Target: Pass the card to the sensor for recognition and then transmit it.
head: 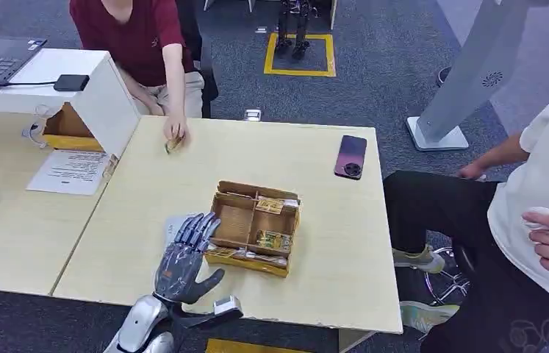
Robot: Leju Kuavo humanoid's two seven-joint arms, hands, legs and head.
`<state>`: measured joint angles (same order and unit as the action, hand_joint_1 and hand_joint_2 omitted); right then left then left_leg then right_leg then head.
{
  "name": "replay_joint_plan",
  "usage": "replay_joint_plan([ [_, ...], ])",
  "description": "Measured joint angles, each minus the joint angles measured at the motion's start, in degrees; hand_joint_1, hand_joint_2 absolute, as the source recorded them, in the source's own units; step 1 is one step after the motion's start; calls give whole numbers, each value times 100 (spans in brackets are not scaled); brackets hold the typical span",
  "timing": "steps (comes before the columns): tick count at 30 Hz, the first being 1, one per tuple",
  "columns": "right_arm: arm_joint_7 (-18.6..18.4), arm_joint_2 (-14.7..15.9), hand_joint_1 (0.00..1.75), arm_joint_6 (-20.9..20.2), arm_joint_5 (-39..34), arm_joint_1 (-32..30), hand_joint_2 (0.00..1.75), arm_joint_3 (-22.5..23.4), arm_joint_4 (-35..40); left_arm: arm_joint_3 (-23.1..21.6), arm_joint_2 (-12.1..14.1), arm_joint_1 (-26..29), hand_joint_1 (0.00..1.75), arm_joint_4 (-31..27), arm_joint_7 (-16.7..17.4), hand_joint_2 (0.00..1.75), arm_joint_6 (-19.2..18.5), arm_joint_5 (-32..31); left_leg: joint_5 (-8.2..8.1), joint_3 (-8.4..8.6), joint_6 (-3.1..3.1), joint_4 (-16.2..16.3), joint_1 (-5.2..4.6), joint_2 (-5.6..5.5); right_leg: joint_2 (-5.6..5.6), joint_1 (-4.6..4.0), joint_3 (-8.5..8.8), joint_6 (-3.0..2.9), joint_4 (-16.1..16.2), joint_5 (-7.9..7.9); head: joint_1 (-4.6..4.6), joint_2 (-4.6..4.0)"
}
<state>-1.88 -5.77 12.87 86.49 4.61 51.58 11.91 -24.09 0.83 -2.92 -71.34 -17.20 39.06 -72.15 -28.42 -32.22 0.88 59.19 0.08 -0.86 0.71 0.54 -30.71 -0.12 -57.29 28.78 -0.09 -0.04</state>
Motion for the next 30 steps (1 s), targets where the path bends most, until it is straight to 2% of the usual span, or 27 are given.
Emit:
replay_joint_plan([
  [8,2,0,0,7,4,1,175,0,0,0,-57,-125,0,243,90,175,28,-223,0,0,0,0,0,1,1,0,0,0,0,0,0,0],
  [30,0,0,0,9,7,2,175,0,0,0,-131,-190,0,485,72,175,24,-61,0,-1,0,0,0,0,0,0,-1,0,0,0,0,0],
])
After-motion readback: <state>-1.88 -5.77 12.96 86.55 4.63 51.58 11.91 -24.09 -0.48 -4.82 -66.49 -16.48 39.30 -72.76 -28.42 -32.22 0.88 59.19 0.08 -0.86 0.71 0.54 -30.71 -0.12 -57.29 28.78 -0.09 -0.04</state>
